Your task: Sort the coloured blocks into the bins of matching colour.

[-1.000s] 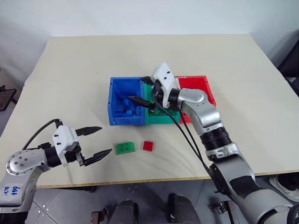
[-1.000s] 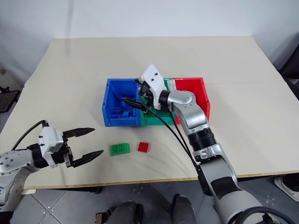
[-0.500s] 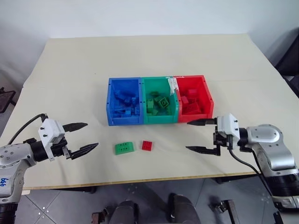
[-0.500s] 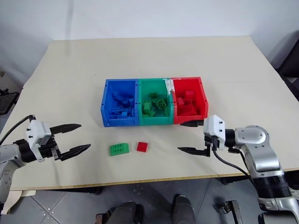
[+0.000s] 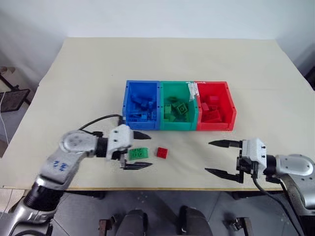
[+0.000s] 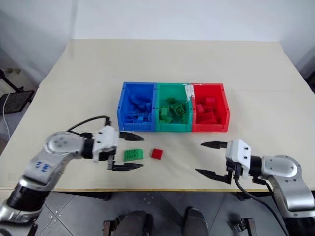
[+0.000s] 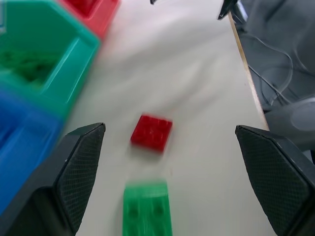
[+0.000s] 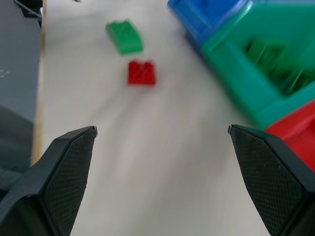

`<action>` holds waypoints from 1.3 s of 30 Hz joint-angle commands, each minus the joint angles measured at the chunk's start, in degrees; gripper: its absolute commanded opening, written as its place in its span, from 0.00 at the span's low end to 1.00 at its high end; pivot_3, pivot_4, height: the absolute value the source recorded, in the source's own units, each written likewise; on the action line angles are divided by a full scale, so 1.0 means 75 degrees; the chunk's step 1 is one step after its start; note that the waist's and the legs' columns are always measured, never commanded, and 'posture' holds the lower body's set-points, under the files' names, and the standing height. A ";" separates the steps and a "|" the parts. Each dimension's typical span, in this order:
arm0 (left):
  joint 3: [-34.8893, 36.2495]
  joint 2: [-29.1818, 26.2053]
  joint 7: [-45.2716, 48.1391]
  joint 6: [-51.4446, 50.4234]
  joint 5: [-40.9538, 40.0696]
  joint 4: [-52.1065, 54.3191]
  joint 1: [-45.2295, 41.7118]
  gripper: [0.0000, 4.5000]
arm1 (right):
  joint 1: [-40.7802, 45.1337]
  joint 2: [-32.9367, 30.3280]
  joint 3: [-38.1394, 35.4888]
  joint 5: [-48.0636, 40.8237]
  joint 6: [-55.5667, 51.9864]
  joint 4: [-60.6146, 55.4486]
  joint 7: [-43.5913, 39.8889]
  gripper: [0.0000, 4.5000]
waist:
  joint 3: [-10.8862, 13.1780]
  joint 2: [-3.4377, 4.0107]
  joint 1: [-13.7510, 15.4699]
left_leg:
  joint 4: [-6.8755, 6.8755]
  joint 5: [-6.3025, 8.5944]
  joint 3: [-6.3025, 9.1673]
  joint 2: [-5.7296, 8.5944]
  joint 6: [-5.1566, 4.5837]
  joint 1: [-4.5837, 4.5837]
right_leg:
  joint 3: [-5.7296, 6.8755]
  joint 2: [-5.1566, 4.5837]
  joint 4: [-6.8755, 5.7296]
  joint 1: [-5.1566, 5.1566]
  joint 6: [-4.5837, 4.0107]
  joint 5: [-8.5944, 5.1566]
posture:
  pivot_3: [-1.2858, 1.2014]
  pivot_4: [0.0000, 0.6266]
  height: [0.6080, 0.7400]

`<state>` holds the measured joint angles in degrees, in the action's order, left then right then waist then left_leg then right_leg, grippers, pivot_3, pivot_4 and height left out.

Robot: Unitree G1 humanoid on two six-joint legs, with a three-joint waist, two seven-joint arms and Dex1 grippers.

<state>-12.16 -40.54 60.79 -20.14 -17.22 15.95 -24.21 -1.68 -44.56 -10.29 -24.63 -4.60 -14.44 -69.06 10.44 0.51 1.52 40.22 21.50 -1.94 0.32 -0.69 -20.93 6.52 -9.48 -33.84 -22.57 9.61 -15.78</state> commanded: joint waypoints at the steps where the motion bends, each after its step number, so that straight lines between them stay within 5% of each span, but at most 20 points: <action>1: -0.1205 0.0427 -0.0023 0.0350 0.1412 -0.1079 -0.1180 1.00 | -0.0759 -0.0114 -0.0692 -0.0112 -0.0125 -0.0682 0.0388 0.99 | 0.0000 0.0000 0.0065 | -0.0001 0.0000 0.0000 0.0001 -0.0001 0.0002 | 0.0002 0.0000 -0.0002 0.0001 0.0000 0.0000 | 0.52 0.24 1.00; 8: -0.1935 0.1148 0.0176 0.0343 0.2152 -0.2465 -0.2110 1.00 | -0.1781 -0.0047 -0.1122 -0.0134 -0.0399 -0.1472 0.0967 0.99 | -0.0001 -0.0001 0.0005 | -0.0001 -0.0002 -0.0012 0.0001 -0.0009 0.0000 | -0.0003 0.0001 0.0006 0.0000 0.0000 0.0000 | 0.52 0.24 1.00; 11: -0.2074 0.1254 0.0483 0.0287 0.2177 -0.2572 -0.2089 0.87 | -0.1922 -0.0042 -0.1226 -0.0117 -0.0481 -0.1675 0.1190 1.00 | -0.0001 0.0000 0.0007 | -0.0001 -0.0002 -0.0010 0.0000 -0.0009 0.0000 | -0.0003 0.0001 0.0005 0.0000 0.0000 0.0000 | 0.52 0.24 1.00; 19: -0.1927 0.1178 0.0612 0.0483 0.2285 -0.2550 -0.1992 0.32 | -0.2553 0.0168 -0.1532 -0.0121 -0.0478 -0.2107 0.1607 1.00 | -0.0001 -0.0001 0.0053 | 0.0009 -0.0002 -0.0009 0.0000 -0.0010 -0.0001 | -0.0006 0.0001 0.0005 0.0003 0.0000 0.0000 | 0.52 0.24 1.00; 23: -0.1257 0.1998 -0.0034 0.0820 0.1715 -0.2703 -0.2057 0.32 | -0.2609 0.0819 -0.1578 -0.0009 -0.0260 -0.2254 0.2362 1.00 | -0.0001 -0.0001 0.0109 | 0.0017 -0.0002 -0.0009 0.0000 -0.0011 -0.0002 | -0.0008 0.0001 0.0002 0.0004 0.0000 0.0000 | 0.52 0.24 1.00; 29: 0.0201 0.4371 -0.1961 0.0806 0.0789 -0.3398 -0.3186 0.32 | -0.2716 0.1959 -0.1920 0.0147 -0.0187 -0.2472 0.3811 1.00 | 0.0001 -0.0004 0.0286 | 0.0078 0.0004 0.0004 0.0002 -0.0021 -0.0039 | -0.0005 0.0000 0.0004 0.0004 0.0003 0.0002 | 0.52 0.24 1.00; 39: 0.0174 0.5945 -0.3476 0.3701 0.2191 -0.9558 -0.6541 0.32 | -0.2562 0.2447 -0.2171 0.0136 -0.0697 -0.3122 0.5253 1.00 | -0.0004 -0.0004 0.0332 | 0.0079 0.0016 -0.0023 0.0010 -0.0042 -0.0035 | -0.0014 0.0001 0.0022 0.0007 0.0004 0.0002 | 0.52 0.24 1.00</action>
<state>-11.46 3.92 36.40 4.23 -2.07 -52.90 -70.73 -20.83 -26.46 -25.29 -23.60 -9.44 -35.00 -31.32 10.41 0.48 4.01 40.79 21.63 -2.14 0.40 -1.02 -21.24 6.42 -9.47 -33.66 -22.57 9.64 -15.76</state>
